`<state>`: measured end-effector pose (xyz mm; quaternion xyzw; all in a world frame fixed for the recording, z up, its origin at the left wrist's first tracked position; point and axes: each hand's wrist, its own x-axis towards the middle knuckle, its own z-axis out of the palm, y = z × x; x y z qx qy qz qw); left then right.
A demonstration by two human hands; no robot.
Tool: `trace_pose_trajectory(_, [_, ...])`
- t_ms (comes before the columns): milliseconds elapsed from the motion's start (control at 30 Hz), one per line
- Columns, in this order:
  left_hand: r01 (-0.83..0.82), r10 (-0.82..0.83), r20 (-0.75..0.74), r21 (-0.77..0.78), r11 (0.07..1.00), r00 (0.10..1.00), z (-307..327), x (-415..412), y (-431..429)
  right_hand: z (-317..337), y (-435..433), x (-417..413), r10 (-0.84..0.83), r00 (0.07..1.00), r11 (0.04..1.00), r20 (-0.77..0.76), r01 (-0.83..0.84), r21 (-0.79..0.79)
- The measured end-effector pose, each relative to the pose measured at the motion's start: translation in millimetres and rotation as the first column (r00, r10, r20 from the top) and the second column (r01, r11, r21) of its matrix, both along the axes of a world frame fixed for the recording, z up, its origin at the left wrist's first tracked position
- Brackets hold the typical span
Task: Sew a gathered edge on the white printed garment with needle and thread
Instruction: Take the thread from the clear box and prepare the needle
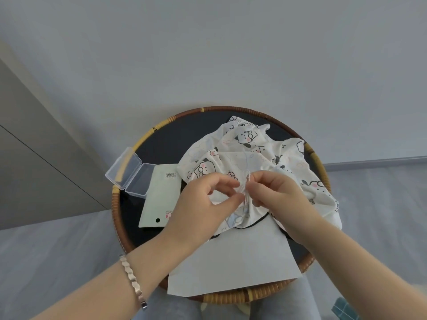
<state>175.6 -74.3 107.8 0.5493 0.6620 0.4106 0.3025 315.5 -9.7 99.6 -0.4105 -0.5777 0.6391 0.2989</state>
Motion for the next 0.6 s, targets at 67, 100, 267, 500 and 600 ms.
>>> trace_pose_trajectory(67, [0.011,-0.01,0.017,-0.029,1.0,1.0,-0.3,-0.6,-0.4,0.6,-1.0,1.1,0.005,1.0,1.0,0.008,-0.005,0.015])
trace_pose_trajectory(100, [0.016,-0.013,0.049,-0.048,0.999,0.999,0.5,-1.1,-0.8,0.4,-1.2,1.6,0.002,1.0,1.0,0.007,-0.002,0.013])
trace_pose_trajectory(267, [0.011,0.07,0.372,-0.21,0.978,0.926,6.1,-5.7,-0.5,-3.0,-2.1,4.4,-0.01,1.0,1.0,-0.003,0.01,-0.007])
trace_pose_trajectory(500, [-0.103,0.172,0.361,-0.202,0.974,0.917,-0.6,-12.3,0.6,-9.9,-3.4,5.7,-0.11,0.991,0.993,0.075,0.108,0.038])
trace_pose_trajectory(600, [-0.09,0.115,0.178,-0.144,0.986,0.977,-5.4,-20.4,2.5,-11.7,-1.7,7.6,-0.139,0.962,0.98,0.234,0.1,0.169])
